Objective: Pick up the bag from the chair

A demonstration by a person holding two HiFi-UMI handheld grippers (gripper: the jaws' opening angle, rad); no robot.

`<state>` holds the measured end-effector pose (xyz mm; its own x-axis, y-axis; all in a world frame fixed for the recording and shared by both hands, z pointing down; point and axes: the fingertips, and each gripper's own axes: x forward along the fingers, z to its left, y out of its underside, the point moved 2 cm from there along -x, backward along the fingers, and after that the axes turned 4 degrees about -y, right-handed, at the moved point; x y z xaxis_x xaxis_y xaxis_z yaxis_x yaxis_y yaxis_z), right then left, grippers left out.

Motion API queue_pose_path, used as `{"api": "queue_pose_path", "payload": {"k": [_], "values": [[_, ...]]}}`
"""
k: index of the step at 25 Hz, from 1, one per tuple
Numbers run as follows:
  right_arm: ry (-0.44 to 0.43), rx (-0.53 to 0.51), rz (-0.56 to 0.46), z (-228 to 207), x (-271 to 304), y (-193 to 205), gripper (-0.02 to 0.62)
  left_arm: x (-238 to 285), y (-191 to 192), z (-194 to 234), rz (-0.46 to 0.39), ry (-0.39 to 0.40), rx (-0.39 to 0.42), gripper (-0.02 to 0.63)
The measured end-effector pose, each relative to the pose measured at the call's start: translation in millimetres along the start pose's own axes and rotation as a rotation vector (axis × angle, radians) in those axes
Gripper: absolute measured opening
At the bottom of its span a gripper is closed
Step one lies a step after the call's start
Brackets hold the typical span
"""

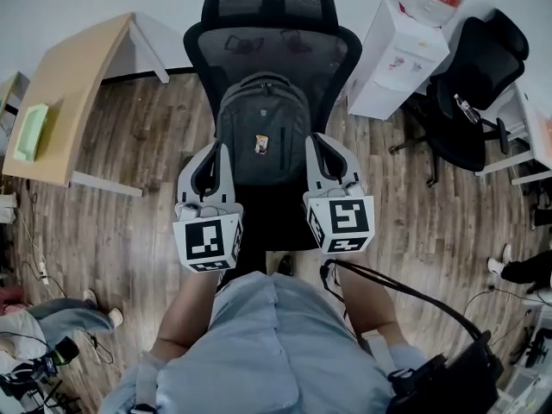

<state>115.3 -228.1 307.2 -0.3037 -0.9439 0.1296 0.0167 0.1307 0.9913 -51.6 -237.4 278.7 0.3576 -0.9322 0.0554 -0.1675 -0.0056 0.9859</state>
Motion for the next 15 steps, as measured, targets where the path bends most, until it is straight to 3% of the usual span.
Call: {"api": "queue_pose_path", "payload": {"k": [15], "values": [[0.031,0.101,0.272,-44,121,118,0.002,126,125,36,0.251,0.064,-0.067,0.0]]}}
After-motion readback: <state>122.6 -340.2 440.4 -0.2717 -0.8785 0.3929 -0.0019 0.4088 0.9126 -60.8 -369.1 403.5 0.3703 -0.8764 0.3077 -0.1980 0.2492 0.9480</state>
